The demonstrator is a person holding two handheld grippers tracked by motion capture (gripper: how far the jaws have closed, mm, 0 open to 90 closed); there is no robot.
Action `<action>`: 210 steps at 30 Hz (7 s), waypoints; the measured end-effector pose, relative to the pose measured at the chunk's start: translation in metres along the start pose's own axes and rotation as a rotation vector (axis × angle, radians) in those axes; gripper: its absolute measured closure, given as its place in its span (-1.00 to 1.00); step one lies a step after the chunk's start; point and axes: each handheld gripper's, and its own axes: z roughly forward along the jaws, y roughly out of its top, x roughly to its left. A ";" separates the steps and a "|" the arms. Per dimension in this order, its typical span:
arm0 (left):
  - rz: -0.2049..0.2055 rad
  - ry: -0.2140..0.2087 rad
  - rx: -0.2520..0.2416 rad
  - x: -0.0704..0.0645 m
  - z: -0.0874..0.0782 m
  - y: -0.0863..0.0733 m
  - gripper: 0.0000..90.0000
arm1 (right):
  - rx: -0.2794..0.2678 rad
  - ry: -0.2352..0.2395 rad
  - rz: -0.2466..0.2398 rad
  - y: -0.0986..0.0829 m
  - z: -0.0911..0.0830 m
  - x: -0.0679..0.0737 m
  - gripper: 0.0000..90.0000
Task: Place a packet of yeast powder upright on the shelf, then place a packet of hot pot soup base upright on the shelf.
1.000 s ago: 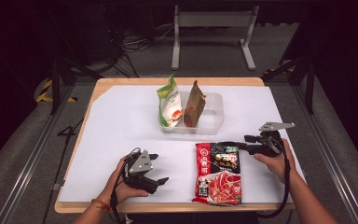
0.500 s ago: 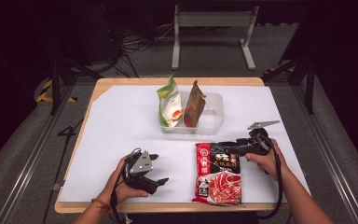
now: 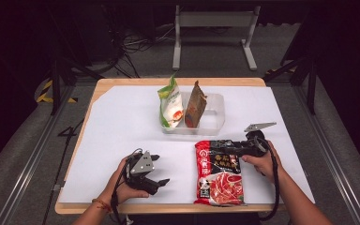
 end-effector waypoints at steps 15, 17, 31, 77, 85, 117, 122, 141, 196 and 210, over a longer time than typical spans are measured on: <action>-0.018 0.010 -0.007 0.003 -0.004 -0.003 -0.67 | -0.072 0.055 -0.112 -0.001 -0.016 0.008 0.82; -0.016 0.019 -0.013 0.004 -0.006 -0.003 -0.67 | -0.092 0.063 -0.126 -0.001 -0.022 0.011 0.84; -0.037 0.034 -0.043 0.010 -0.014 -0.003 -0.68 | -0.264 0.080 -0.182 0.014 -0.076 0.047 0.90; -0.070 0.058 -0.095 0.022 -0.027 -0.006 -0.68 | -0.418 -0.108 -0.342 0.040 -0.133 0.099 0.93; -0.075 0.067 -0.098 0.019 -0.030 -0.007 -0.68 | -0.437 -0.146 -0.346 0.047 -0.133 0.099 0.94; -0.068 0.073 -0.086 0.015 -0.031 -0.008 -0.68 | -0.594 -0.279 -0.257 0.101 -0.147 0.102 0.94; -0.070 0.074 -0.094 0.015 -0.032 -0.008 -0.68 | -0.608 -0.310 -0.233 0.115 -0.140 0.098 0.94; -0.072 0.085 -0.112 0.015 -0.038 -0.009 -0.68 | -0.557 -0.408 -0.161 0.169 -0.092 0.079 0.94; -0.070 0.070 -0.118 0.017 -0.039 -0.010 -0.68 | -0.620 -0.349 -0.186 0.148 -0.029 0.049 0.92; -0.061 0.069 -0.109 0.016 -0.038 -0.009 -0.68 | -0.555 -0.365 -0.188 0.144 -0.038 0.040 0.45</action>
